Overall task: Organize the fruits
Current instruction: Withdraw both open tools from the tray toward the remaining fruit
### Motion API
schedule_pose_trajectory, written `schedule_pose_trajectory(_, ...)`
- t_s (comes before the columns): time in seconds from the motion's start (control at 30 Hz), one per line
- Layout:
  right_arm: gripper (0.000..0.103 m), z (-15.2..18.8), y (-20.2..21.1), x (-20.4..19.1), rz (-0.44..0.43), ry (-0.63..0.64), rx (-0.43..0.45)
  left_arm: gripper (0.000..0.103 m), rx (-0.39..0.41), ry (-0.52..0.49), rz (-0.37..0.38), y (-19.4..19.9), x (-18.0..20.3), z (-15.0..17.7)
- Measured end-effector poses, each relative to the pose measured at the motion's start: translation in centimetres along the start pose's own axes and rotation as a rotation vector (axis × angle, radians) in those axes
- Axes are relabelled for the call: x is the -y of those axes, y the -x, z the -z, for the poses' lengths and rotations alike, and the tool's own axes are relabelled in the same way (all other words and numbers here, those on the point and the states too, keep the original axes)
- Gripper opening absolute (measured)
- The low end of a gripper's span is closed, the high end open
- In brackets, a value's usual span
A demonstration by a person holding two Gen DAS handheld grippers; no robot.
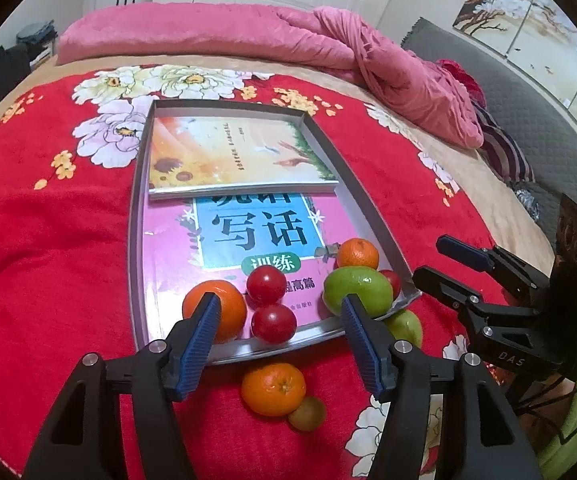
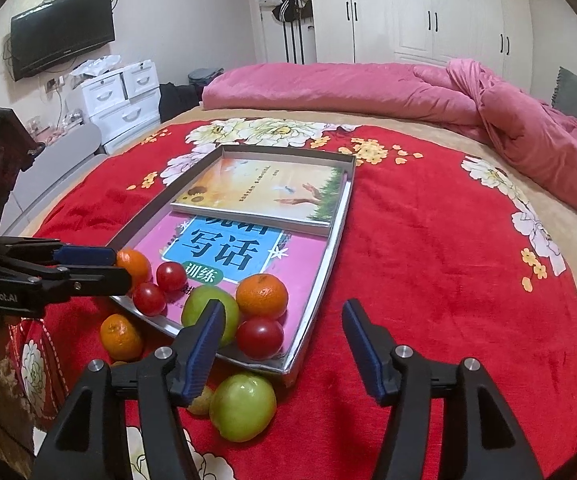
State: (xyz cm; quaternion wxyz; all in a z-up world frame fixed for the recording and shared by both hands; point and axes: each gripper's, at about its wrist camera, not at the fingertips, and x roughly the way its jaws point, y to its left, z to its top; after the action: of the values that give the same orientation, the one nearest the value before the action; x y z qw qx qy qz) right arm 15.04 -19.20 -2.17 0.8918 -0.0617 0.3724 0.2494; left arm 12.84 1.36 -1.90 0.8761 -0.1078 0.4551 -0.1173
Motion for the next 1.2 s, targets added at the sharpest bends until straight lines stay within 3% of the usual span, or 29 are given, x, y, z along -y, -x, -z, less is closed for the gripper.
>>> schedule_pose_trajectory(0.33,0.068,-0.2,0.4,0.3,0.005,-0.015,0.023,0.075,0.043,-0.001,0.021,1.5,0.3,-0.2)
schedule_pose_trajectory(0.47,0.071,-0.3,0.7,0.5,0.009,-0.028,0.040,0.077,0.062,0.004,-0.004,2.0,0.3,-0.4)
schedule_pose_trajectory(1.2,0.083,-0.5,2.7,0.7,0.000,-0.059,0.116,0.078,0.068,0.032,-0.006,3.6,-0.8,-0.1)
